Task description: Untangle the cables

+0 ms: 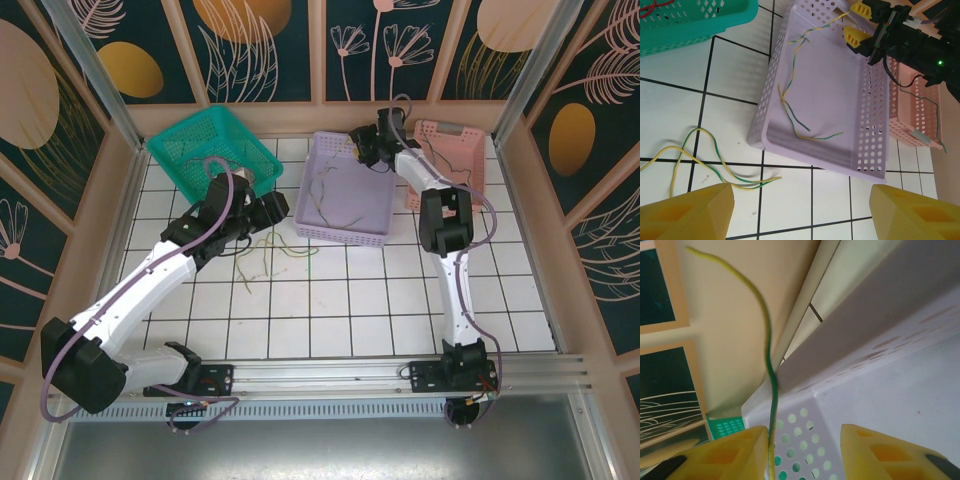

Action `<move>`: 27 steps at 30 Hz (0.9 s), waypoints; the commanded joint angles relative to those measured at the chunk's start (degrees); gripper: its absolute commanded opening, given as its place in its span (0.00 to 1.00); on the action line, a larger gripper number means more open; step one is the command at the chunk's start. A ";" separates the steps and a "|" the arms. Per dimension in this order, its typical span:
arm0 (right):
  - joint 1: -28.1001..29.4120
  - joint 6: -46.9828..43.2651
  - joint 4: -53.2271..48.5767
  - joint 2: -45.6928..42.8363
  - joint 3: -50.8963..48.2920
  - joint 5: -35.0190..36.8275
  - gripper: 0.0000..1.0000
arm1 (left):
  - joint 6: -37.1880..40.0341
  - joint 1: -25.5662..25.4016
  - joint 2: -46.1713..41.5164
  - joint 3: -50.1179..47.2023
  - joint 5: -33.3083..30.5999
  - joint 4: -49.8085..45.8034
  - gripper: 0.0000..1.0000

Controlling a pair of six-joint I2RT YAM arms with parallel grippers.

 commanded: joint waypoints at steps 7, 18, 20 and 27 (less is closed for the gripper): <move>0.69 5.33 5.23 2.07 1.81 -0.81 0.31 | 0.40 0.36 -1.31 -0.75 0.51 1.33 0.72; 1.82 7.16 5.69 4.37 5.91 -1.51 0.36 | 0.58 0.29 -0.96 -1.18 1.17 1.80 0.72; 1.89 7.45 5.69 4.55 5.74 -1.50 0.26 | 0.69 0.30 -0.99 -1.27 1.13 1.89 0.72; 2.10 6.39 5.80 2.23 4.33 0.33 0.00 | 0.66 0.29 -1.48 -2.14 1.26 1.97 0.71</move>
